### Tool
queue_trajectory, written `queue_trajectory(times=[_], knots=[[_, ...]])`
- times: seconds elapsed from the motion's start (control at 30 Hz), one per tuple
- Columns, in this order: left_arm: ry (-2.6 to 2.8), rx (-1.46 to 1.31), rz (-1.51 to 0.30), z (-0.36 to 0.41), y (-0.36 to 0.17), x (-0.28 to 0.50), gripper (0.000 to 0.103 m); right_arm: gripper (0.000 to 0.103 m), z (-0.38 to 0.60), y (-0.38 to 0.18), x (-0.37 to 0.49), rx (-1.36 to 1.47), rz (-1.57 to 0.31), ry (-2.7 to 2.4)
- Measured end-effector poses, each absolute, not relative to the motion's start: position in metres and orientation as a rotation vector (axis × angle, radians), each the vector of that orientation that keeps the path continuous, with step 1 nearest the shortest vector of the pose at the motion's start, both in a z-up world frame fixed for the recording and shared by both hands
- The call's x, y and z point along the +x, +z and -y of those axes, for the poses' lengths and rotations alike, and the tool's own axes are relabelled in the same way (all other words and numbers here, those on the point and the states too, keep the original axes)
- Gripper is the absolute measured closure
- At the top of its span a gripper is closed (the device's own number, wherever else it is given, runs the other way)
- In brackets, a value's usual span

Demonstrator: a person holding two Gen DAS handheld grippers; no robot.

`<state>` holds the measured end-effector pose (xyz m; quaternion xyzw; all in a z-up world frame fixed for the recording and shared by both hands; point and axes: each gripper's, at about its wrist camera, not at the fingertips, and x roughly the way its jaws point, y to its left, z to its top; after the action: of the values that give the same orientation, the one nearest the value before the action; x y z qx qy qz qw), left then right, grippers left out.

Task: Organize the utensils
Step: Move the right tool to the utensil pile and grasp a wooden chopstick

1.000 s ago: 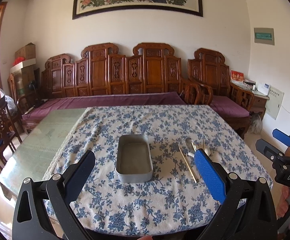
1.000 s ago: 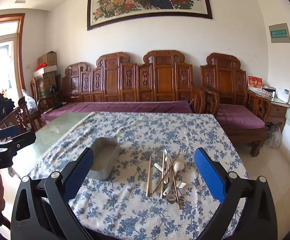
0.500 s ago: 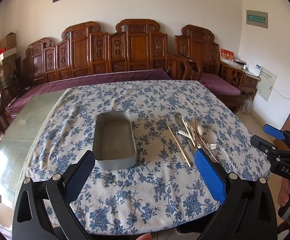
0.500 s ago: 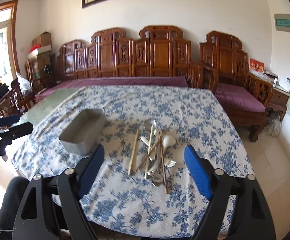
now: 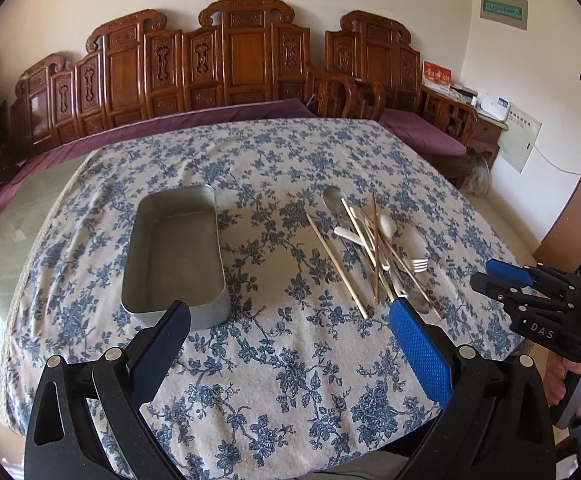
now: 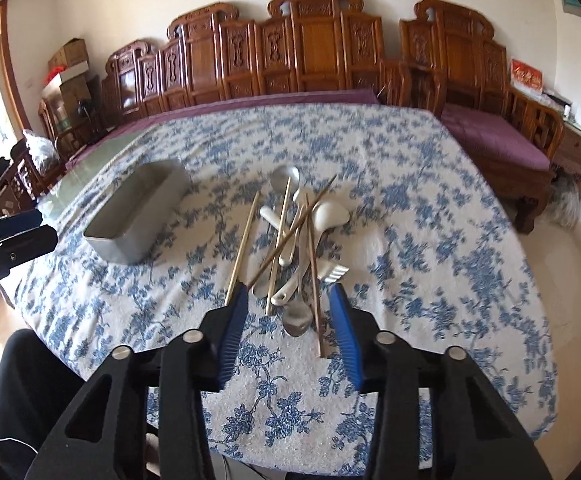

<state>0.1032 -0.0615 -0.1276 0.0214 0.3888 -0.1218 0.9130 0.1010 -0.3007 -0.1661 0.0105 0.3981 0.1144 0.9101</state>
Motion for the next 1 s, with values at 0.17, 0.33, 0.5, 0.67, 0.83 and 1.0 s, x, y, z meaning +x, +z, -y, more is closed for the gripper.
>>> queue_trajectory(times=[0.17,0.33,0.5,0.67,0.83,1.0], knots=[[-0.254,0.057,-0.834,0.065,-0.142,0.113,0.007,0.063,0.285,-0.185,0.125,0.025,-0.871,0.268],[-0.259,0.053,-0.851,0.063,-0.151,0.12,0.007,0.074,0.264,-0.202,0.154,0.029,-0.915,0.299],[-0.262,0.046,-0.869,0.061,-0.162,0.125,0.007,0.078,0.245,-0.228,0.184,0.023,-0.981,0.288],[-0.27,0.037,-0.892,0.061,-0.174,0.131,0.007,0.078,0.239,-0.248,0.202,0.002,-1.023,0.233],[-0.28,0.033,-0.914,0.063,-0.185,0.135,0.007,0.084,0.242,-0.256,0.206,0.019,-1.045,0.208],[-0.288,0.032,-0.921,0.067,-0.189,0.139,0.007,0.095,0.256,-0.251,0.199,0.051,-1.052,0.197]])
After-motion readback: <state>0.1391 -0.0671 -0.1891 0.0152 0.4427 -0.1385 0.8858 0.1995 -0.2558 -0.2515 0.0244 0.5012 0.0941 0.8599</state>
